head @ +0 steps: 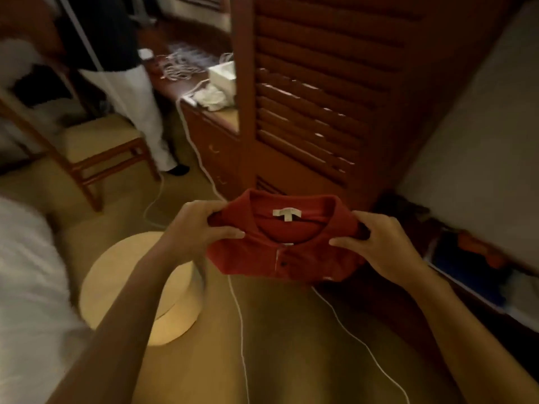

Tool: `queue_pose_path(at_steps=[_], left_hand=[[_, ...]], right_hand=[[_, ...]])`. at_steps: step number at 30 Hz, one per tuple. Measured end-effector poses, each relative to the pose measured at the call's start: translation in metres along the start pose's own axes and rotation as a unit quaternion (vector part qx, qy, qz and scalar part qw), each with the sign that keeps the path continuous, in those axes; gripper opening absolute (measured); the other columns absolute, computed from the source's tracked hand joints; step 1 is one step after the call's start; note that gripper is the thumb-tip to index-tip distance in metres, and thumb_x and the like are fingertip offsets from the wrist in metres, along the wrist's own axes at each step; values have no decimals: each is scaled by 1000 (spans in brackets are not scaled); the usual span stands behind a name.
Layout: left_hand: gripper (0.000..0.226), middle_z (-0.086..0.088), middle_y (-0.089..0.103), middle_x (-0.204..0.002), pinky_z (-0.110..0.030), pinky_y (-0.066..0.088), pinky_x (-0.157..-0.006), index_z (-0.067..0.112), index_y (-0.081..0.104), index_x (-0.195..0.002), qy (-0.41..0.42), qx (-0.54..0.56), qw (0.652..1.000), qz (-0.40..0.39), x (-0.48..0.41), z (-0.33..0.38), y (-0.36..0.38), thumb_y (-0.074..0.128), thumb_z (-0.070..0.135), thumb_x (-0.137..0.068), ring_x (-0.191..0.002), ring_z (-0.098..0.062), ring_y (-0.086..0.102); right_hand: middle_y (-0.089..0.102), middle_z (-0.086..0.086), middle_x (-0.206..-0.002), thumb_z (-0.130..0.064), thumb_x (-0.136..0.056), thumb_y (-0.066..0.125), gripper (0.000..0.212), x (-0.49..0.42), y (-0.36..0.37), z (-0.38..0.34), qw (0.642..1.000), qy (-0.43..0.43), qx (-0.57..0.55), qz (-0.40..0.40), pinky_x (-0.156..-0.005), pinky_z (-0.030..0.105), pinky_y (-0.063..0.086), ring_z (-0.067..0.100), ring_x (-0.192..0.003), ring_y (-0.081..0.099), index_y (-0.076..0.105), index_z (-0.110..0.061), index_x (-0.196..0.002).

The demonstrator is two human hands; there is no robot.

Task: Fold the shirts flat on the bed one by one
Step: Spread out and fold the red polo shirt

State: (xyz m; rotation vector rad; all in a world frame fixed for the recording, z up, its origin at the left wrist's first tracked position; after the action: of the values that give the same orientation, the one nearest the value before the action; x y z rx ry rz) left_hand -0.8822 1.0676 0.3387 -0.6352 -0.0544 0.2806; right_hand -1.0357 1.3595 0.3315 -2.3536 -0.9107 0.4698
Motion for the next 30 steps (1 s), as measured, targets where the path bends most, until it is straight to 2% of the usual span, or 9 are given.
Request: queue_pose_path(at_steps=[4, 7, 9, 12, 15, 19, 22, 27, 30], left_hand=[[26, 11, 75, -90, -25, 57, -72, 23, 76, -99, 79, 10, 995, -64, -49, 69, 81, 84, 32, -75, -81, -4, 71], [19, 13, 76, -90, -14, 52, -70, 30, 76, -93, 129, 13, 984, -125, -78, 144, 165, 85, 28, -75, -84, -4, 72], [21, 9, 77, -91, -21, 56, -72, 29, 76, -92, 146, 30, 977, -155, -90, 195, 220, 86, 22, -75, -86, -8, 73], [22, 1, 77, -88, -41, 60, -78, 21, 76, -92, 174, 45, 968, -173, -104, 263, 296, 87, 21, -73, -84, -16, 74], [23, -5, 76, -87, -48, 58, -80, 17, 75, -90, 208, 57, 956, -198, -113, 333, 363, 87, 23, -72, -85, -23, 74], [21, -10, 76, -87, -47, 59, -80, 12, 75, -90, 250, 83, 938, -226, -125, 413, 438, 86, 19, -73, -90, -32, 72], [18, -7, 77, -85, -33, 59, -74, 12, 75, -90, 271, 109, 922, -254, -138, 460, 485, 85, 15, -74, -87, -28, 74], [21, 0, 77, -91, -28, 61, -74, 13, 75, -97, 275, 124, 912, -276, -177, 508, 555, 83, 18, -78, -85, -18, 75], [16, 6, 76, -86, -23, 58, -68, 20, 75, -91, 276, 107, 912, -282, -209, 523, 598, 82, 26, -78, -79, -11, 73]], right_hand=[[69, -23, -80, -35, -78, 79, 17, 66, -83, 46, 996, 40, 16, 82, -58, 9, 50, -5, -73, 67, 64, -35, -87], [68, -27, -80, -32, -78, 80, 18, 136, -162, 79, 985, 66, 25, 160, -57, 6, 46, -6, -73, 66, 65, -37, -86], [70, -22, -81, -36, -76, 81, 17, 181, -213, 102, 974, 84, 25, 210, -57, 10, 49, -3, -73, 68, 69, -31, -87], [72, -9, -77, -42, -73, 81, 25, 242, -285, 132, 956, 111, 30, 269, -58, 30, 56, 7, -68, 69, 72, -24, -87], [71, -4, -74, -44, -72, 81, 24, 296, -349, 156, 938, 127, 37, 320, -59, 37, 56, 14, -65, 69, 71, -25, -82], [72, -3, -75, -35, -73, 84, 21, 351, -423, 182, 921, 142, 51, 360, -58, 26, 54, 13, -68, 68, 73, -22, -85], [73, -4, -77, -32, -74, 85, 22, 379, -468, 201, 907, 154, 65, 386, -60, 23, 53, 11, -70, 69, 73, -19, -87], [74, -7, -80, -30, -77, 83, 18, 393, -532, 242, 895, 163, 75, 409, -59, 20, 54, 7, -71, 70, 72, -20, -87], [72, -15, -78, -26, -80, 82, 15, 386, -563, 280, 889, 175, 55, 419, -55, 9, 47, -3, -68, 68, 68, -29, -84]])
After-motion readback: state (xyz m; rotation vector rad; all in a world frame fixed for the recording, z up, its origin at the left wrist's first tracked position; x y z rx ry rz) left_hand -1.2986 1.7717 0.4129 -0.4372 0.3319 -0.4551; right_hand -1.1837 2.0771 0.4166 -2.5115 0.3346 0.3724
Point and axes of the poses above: each hand's wrist, its own x-axis away from the middle knuckle, its own y-axis out of the palm, z = x × y, the point moved 1 cm from there along -x, towards the middle knuckle
